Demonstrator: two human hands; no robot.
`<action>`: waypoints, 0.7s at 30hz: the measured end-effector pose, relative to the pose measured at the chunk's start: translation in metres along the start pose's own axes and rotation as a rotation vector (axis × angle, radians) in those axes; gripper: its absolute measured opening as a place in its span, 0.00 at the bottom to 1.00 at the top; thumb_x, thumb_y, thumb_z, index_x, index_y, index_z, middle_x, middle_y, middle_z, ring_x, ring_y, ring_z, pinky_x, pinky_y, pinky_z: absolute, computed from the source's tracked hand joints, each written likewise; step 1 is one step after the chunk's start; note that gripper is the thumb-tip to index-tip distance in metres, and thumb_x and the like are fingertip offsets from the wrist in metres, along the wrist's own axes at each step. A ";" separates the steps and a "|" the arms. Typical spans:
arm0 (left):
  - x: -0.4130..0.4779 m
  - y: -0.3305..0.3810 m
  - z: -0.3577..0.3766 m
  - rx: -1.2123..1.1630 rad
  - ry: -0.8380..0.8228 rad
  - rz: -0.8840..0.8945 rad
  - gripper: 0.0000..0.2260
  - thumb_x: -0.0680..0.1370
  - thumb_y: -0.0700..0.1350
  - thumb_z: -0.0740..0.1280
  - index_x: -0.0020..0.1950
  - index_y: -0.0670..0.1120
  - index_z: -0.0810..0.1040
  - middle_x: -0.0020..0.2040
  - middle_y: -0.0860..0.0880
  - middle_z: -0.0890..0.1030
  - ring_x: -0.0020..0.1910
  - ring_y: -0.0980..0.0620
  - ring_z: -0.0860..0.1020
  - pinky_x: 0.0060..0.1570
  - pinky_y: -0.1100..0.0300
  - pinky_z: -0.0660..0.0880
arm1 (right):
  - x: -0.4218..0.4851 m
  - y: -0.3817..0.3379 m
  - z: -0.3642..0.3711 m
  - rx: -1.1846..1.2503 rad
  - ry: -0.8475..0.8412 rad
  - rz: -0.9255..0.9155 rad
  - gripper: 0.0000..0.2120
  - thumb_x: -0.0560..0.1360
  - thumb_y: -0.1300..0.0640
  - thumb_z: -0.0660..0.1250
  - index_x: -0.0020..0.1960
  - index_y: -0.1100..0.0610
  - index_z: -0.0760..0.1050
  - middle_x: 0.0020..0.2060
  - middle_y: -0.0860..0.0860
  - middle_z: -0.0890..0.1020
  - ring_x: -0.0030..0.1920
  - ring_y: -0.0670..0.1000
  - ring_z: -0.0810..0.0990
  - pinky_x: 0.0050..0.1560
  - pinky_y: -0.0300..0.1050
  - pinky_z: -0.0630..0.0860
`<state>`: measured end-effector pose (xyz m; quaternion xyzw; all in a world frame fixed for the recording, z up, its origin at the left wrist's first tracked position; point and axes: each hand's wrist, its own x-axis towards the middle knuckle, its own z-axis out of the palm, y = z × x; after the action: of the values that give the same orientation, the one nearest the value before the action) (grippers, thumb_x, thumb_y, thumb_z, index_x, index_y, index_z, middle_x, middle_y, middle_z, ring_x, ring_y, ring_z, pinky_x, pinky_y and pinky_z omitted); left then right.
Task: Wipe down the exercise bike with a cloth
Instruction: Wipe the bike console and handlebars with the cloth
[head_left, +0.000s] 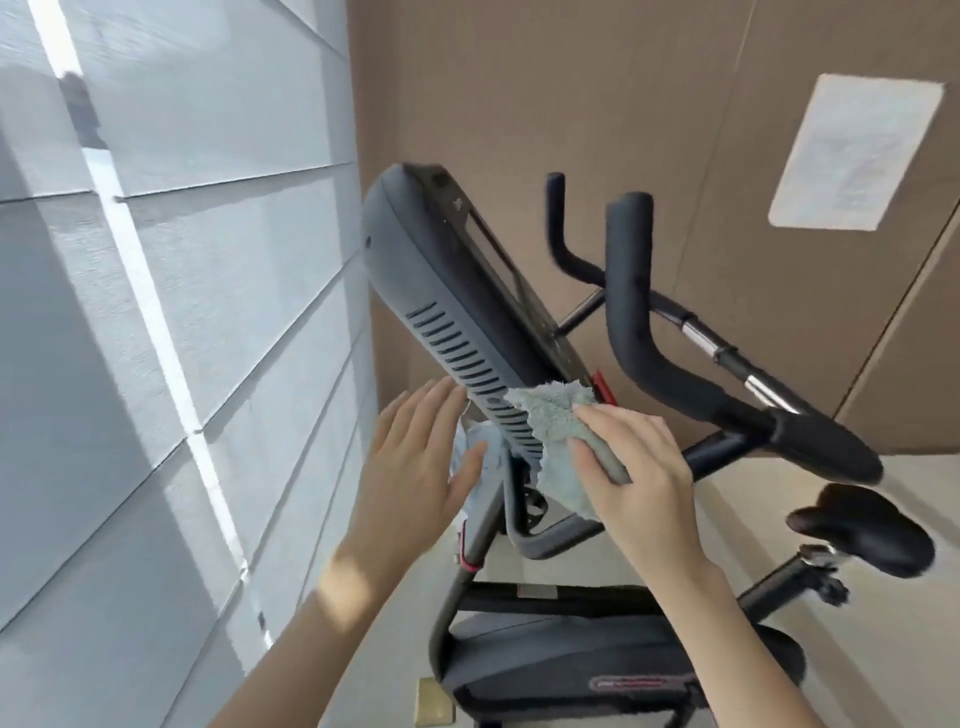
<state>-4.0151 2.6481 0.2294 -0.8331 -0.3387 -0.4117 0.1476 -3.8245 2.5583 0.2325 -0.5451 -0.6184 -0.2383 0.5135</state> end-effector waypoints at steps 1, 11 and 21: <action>0.010 0.001 0.003 -0.019 0.016 0.021 0.23 0.81 0.53 0.56 0.67 0.38 0.73 0.66 0.42 0.75 0.65 0.43 0.73 0.67 0.50 0.65 | 0.006 0.002 -0.005 -0.031 0.028 -0.013 0.13 0.75 0.56 0.66 0.56 0.61 0.79 0.51 0.53 0.81 0.51 0.51 0.78 0.56 0.40 0.73; 0.090 -0.006 0.036 0.159 0.019 0.210 0.27 0.81 0.55 0.53 0.70 0.36 0.69 0.70 0.40 0.70 0.71 0.43 0.67 0.72 0.44 0.60 | 0.127 0.016 -0.039 -0.281 0.272 -0.284 0.12 0.75 0.62 0.68 0.58 0.60 0.79 0.49 0.57 0.81 0.47 0.57 0.77 0.52 0.43 0.73; 0.103 -0.028 0.048 0.198 0.157 0.372 0.25 0.81 0.55 0.56 0.68 0.37 0.73 0.67 0.41 0.75 0.68 0.44 0.71 0.70 0.47 0.61 | 0.189 0.023 -0.007 -0.494 0.078 -0.296 0.10 0.74 0.61 0.68 0.55 0.59 0.81 0.49 0.55 0.81 0.48 0.60 0.76 0.47 0.57 0.74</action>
<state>-3.9618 2.7392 0.2802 -0.8281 -0.2053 -0.4058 0.3278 -3.7779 2.6407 0.3982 -0.5481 -0.5941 -0.4748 0.3482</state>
